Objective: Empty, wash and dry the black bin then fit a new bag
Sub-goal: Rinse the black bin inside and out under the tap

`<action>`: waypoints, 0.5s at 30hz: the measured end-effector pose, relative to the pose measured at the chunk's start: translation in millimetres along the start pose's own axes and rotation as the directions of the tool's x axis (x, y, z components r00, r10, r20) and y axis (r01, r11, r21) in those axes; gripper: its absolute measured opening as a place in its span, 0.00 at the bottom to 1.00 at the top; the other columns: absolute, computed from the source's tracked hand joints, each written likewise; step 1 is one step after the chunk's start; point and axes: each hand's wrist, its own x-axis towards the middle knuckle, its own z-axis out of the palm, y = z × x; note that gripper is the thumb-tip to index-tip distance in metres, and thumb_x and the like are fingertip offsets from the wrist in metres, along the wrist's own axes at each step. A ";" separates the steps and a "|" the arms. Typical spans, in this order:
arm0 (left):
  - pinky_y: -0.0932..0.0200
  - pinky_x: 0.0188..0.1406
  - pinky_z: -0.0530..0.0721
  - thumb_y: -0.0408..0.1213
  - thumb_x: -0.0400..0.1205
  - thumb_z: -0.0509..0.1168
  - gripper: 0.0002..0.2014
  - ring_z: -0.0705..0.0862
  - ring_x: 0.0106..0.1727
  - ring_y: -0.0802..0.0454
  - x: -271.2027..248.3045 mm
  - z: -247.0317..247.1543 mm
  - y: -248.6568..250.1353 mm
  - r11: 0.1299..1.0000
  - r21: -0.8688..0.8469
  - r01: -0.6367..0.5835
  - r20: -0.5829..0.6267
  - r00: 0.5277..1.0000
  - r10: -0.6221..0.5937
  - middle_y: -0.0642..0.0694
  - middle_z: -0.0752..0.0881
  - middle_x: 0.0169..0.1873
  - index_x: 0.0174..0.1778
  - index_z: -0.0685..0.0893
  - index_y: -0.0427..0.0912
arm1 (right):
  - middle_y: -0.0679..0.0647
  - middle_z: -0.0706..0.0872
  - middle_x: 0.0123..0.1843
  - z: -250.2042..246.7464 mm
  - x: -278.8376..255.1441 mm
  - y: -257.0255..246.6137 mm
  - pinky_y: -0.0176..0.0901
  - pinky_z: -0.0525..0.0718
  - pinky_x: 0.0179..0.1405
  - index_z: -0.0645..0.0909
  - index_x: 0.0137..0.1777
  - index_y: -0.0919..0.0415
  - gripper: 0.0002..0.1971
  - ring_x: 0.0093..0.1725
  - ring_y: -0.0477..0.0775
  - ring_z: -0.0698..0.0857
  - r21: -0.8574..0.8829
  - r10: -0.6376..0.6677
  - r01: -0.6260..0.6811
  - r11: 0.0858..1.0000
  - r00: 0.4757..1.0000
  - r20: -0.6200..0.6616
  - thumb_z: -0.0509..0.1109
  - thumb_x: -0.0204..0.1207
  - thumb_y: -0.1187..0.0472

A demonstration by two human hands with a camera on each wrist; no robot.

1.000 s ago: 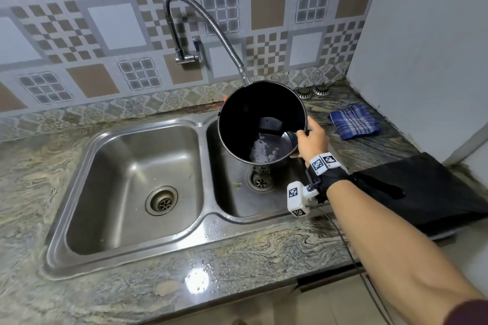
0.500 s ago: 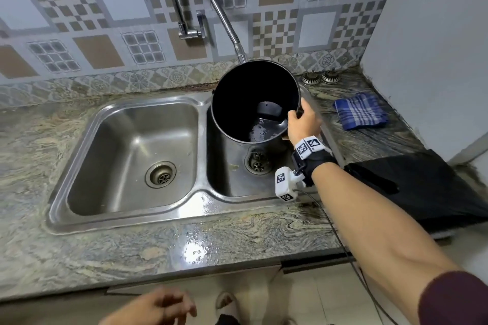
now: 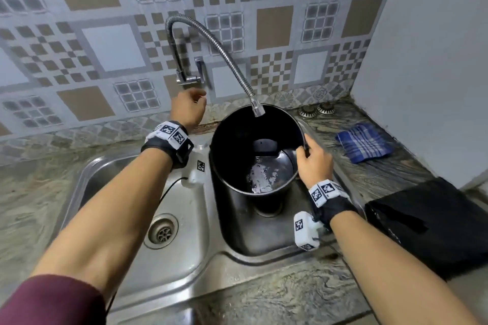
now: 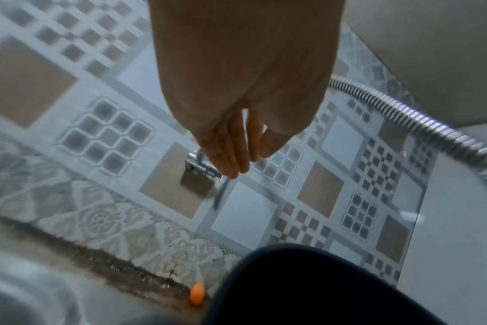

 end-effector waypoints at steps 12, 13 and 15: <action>0.39 0.57 0.84 0.38 0.85 0.57 0.15 0.84 0.57 0.27 110.6 5.3 19.6 0.928 0.354 -0.115 -0.057 0.988 0.144 0.27 0.86 0.55 0.59 0.81 0.32 | 0.52 0.78 0.24 -19.2 -13.7 36.6 0.40 0.76 0.33 0.81 0.70 0.46 0.21 0.22 0.49 0.72 -0.024 0.020 -0.023 0.999 0.994 -0.112 0.68 0.77 0.57; 0.39 0.57 0.85 0.37 0.84 0.58 0.15 0.85 0.56 0.28 113.4 4.6 20.7 0.923 0.367 -0.113 -0.051 0.989 0.141 0.27 0.86 0.54 0.58 0.83 0.32 | 0.50 0.77 0.24 -19.8 -14.8 35.8 0.38 0.74 0.34 0.82 0.70 0.46 0.21 0.22 0.48 0.71 -0.026 0.017 -0.020 0.999 0.992 -0.123 0.68 0.77 0.57; 0.41 0.59 0.84 0.34 0.83 0.60 0.14 0.85 0.58 0.29 119.2 2.2 21.9 0.921 0.378 -0.095 -0.050 0.991 0.123 0.28 0.87 0.56 0.59 0.84 0.31 | 0.47 0.75 0.22 -20.5 -16.1 33.6 0.37 0.73 0.34 0.82 0.70 0.47 0.21 0.22 0.47 0.71 -0.014 0.022 -0.024 1.000 0.991 -0.133 0.68 0.77 0.58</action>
